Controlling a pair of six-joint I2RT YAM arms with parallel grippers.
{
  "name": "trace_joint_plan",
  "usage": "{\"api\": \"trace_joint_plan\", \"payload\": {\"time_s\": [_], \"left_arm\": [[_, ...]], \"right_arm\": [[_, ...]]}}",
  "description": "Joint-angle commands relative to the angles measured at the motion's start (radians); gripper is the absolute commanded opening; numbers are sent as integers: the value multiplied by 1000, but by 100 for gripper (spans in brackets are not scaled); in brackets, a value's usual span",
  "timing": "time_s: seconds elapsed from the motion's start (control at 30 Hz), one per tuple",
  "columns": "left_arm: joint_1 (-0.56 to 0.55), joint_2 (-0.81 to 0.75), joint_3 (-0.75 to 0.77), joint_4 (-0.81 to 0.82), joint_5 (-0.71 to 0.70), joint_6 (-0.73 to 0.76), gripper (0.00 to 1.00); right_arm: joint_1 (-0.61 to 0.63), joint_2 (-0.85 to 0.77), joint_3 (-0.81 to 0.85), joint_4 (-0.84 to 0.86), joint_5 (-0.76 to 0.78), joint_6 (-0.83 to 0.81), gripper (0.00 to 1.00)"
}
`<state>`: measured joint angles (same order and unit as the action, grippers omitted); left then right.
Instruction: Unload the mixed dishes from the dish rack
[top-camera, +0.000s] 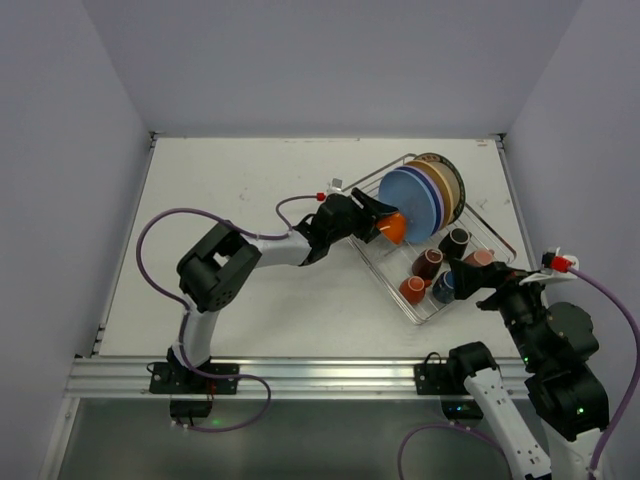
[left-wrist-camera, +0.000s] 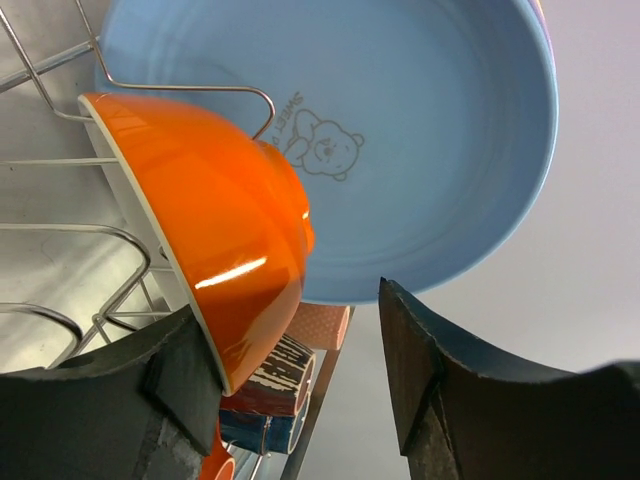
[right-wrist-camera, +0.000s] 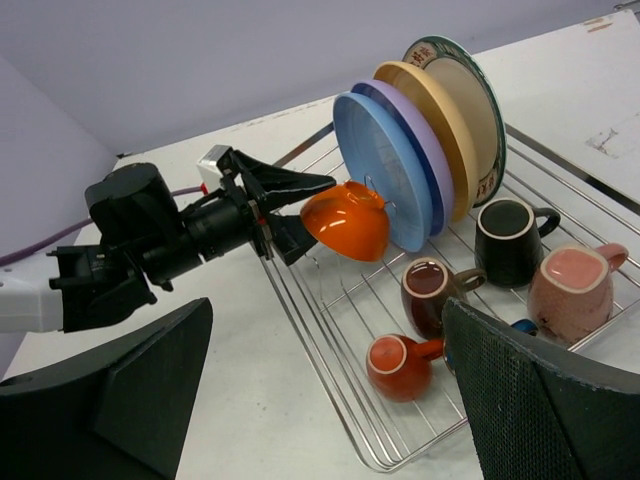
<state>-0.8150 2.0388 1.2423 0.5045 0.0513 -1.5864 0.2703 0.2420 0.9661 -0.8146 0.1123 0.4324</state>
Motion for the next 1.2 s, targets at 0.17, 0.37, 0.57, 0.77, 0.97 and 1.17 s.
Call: {"api": "trace_joint_plan", "payload": {"time_s": [0.17, 0.37, 0.57, 0.77, 0.97, 1.17], "left_arm": [[-16, -31, -20, 216, -34, 40, 56], [-21, -61, -37, 269, -47, 89, 57], [-23, -74, -64, 344, -77, 95, 57], [-23, -66, -75, 425, -77, 94, 57], [-23, -69, -75, 453, -76, 105, 57], [-23, -86, -73, 453, -82, 123, 57]], "right_arm": [[1, 0, -12, 41, -31, -30, 99], [1, -3, -12, 41, -36, -30, 99], [3, -1, -15, 45, -46, -30, 99], [1, 3, -9, 43, -51, -32, 99], [1, 8, -7, 42, -54, -35, 99], [1, 10, -6, 40, -54, -35, 99]]}}
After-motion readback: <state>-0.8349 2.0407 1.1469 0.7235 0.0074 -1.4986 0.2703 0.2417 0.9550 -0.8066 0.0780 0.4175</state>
